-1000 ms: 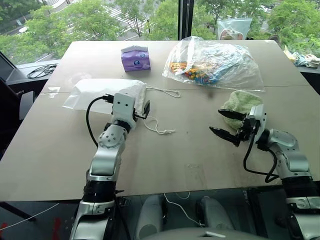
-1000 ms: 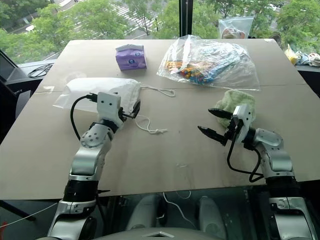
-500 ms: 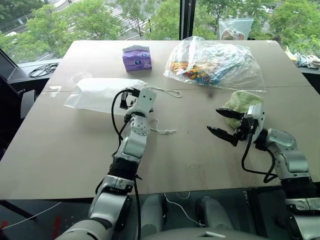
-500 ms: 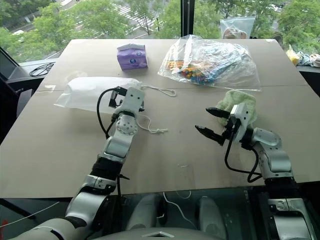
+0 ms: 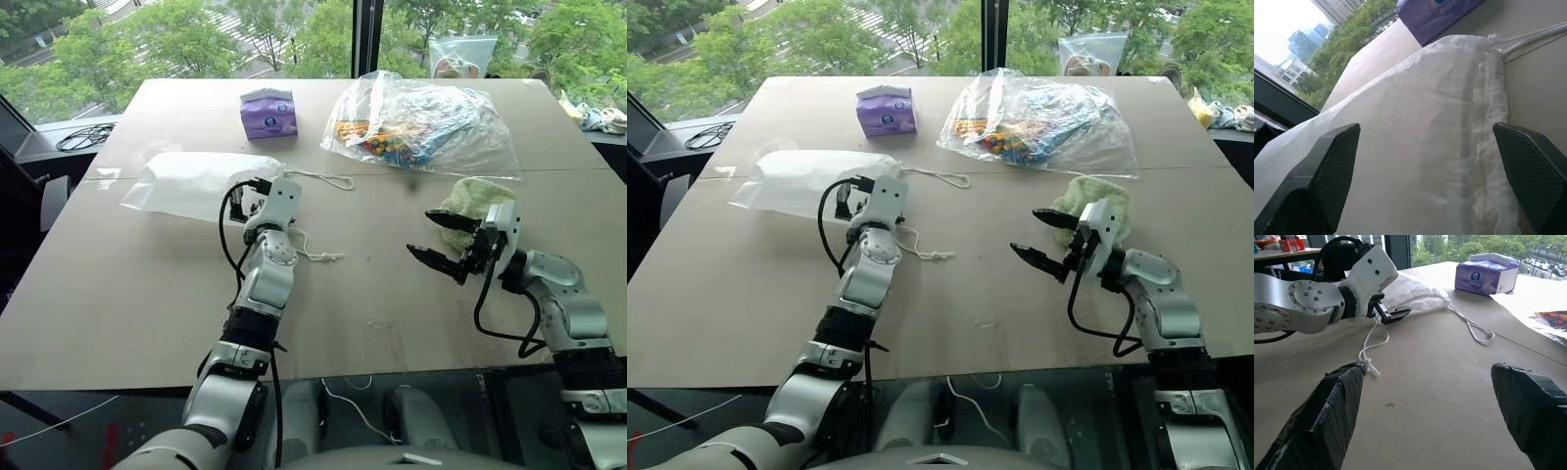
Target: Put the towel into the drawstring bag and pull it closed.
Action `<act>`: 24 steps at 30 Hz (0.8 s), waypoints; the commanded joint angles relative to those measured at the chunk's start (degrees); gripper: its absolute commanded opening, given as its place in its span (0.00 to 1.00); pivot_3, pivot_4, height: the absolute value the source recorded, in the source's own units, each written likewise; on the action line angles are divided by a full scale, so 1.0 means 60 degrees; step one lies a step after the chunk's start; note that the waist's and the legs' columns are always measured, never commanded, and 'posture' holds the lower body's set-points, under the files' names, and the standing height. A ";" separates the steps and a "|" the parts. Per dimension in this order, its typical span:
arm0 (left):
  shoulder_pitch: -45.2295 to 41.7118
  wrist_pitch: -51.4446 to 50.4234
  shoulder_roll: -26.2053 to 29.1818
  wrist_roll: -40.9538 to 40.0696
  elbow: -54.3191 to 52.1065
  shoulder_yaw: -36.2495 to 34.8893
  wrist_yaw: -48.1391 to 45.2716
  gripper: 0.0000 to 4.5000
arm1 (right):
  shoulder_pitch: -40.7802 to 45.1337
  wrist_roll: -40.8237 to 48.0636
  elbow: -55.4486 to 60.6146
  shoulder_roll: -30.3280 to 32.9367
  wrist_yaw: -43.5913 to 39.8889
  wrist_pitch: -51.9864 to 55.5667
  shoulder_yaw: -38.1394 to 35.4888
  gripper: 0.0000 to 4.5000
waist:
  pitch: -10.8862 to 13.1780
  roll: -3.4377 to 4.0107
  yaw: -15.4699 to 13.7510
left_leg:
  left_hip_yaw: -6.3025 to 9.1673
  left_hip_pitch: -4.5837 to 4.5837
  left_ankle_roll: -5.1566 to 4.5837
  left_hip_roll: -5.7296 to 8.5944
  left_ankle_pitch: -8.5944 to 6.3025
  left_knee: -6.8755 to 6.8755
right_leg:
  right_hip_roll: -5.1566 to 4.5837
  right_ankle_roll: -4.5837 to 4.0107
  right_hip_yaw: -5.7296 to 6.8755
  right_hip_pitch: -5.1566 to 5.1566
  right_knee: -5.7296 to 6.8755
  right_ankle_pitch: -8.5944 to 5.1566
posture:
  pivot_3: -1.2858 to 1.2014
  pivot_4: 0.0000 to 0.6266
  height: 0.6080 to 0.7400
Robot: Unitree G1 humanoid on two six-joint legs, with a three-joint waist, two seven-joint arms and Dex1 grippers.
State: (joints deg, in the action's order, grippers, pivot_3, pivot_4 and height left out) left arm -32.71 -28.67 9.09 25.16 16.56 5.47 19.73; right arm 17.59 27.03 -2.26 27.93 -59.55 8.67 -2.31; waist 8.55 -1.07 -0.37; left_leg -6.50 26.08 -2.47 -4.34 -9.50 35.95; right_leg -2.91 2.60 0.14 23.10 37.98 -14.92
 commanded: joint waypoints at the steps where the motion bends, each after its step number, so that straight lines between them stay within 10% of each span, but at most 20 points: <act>1: -0.0061 0.0132 0.0040 0.0235 -0.0118 -0.0161 0.0493 1.00 | 0.0157 0.0150 0.0476 0.0174 0.0034 0.0028 -0.0259 0.98 | 0.0000 0.0000 -0.0008 | 0.0000 0.0000 0.0000 0.0000 0.0000 0.0000 | 0.0000 0.0000 0.0000 0.0000 0.0000 0.0000 | 0.52 0.24 1.00; 21: 0.1394 0.0308 0.0237 0.1043 -0.2191 -0.0990 0.2055 1.00 | 0.0405 0.0073 0.0230 0.0375 -0.0140 0.0073 -0.0174 0.98 | 0.0000 -0.0001 -0.0052 | -0.0001 0.0001 0.0002 -0.0002 -0.0001 0.0005 | -0.0007 -0.0001 0.0001 -0.0001 0.0001 0.0001 | 0.52 0.24 1.00; 24: 0.1453 0.0328 0.0271 0.1087 -0.2212 -0.1042 0.2054 0.81 | 0.0495 0.0043 0.0105 0.0356 -0.0205 0.0036 -0.0154 1.00 | 0.0000 -0.0001 -0.0053 | -0.0001 0.0002 0.0001 -0.0002 -0.0001 0.0005 | -0.0006 -0.0001 0.0001 -0.0001 0.0001 0.0001 | 0.52 0.24 1.00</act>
State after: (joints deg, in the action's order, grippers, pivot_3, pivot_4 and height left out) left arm -24.14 -27.43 10.12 30.35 5.76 -0.29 31.21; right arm 19.57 27.04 -1.97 30.04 -60.34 9.69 -2.72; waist 8.55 -1.08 -0.69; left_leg -6.51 26.09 -2.46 -4.35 -9.50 35.98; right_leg -2.94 2.59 0.15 23.10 37.99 -14.91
